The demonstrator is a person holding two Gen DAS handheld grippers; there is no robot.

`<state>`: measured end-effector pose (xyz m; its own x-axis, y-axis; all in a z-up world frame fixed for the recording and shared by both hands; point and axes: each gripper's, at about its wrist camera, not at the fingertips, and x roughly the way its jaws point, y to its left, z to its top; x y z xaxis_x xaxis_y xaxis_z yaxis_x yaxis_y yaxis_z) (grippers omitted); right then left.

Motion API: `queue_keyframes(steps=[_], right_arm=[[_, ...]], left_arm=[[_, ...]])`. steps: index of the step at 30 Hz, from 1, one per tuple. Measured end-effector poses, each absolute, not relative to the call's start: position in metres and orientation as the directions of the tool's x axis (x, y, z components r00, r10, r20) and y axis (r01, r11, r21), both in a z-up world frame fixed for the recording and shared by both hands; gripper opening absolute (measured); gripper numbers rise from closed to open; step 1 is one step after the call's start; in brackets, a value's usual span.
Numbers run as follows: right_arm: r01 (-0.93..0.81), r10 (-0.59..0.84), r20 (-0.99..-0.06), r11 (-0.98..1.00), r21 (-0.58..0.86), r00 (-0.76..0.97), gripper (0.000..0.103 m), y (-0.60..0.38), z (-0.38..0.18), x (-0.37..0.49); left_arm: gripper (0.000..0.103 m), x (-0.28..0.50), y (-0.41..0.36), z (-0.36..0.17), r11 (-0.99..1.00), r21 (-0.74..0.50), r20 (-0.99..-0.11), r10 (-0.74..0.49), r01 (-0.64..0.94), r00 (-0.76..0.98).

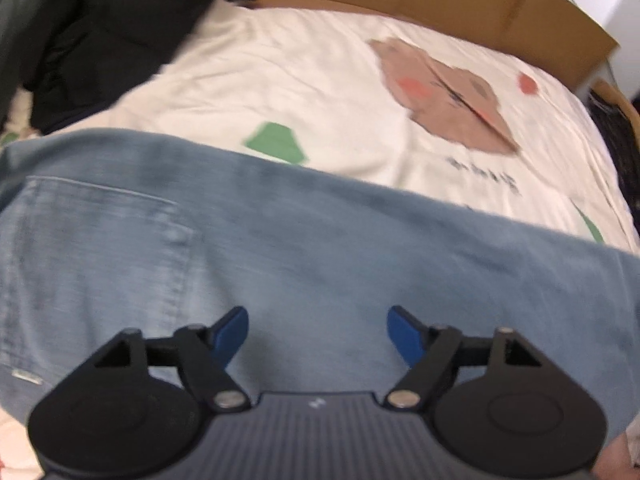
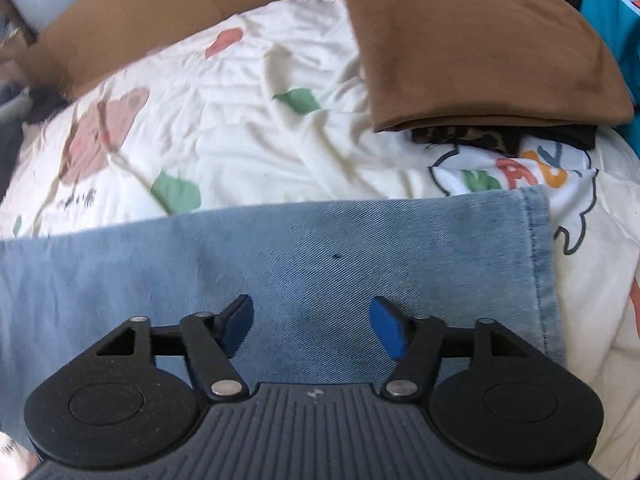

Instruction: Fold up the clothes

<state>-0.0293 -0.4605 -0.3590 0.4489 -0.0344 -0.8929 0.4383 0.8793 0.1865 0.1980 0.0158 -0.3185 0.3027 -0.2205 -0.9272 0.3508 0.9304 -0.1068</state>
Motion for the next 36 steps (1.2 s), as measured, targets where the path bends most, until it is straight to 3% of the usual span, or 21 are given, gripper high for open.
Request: queue_keyframes(steps=[8, 18, 21, 36], right_arm=[[0.373, -0.07, -0.895, 0.921, 0.112, 0.44, 0.077, -0.432, -0.363, -0.024], [0.259, -0.063, -0.906, 0.964, 0.053, 0.419, 0.082, -0.396, -0.382, -0.01], [0.242, -0.07, -0.898, 0.969, 0.041, 0.435, 0.087, -0.394, -0.384, -0.001], [0.308, -0.137, -0.876, 0.951, 0.013, 0.462, 0.087, -0.398, -0.391, 0.049]], left_arm=[[0.083, 0.159, -0.029, -0.341, 0.865, -0.132, -0.934, -0.272, 0.484, 0.232], [0.099, 0.139, -0.059, -0.366, 0.848, -0.023, -0.935, -0.206, 0.529, 0.289], [0.099, 0.148, -0.064, -0.367, 0.859, -0.017, -0.927, -0.205, 0.512, 0.313], [0.096, 0.202, -0.097, -0.371, 0.863, 0.007, -0.905, -0.21, 0.505, 0.371]])
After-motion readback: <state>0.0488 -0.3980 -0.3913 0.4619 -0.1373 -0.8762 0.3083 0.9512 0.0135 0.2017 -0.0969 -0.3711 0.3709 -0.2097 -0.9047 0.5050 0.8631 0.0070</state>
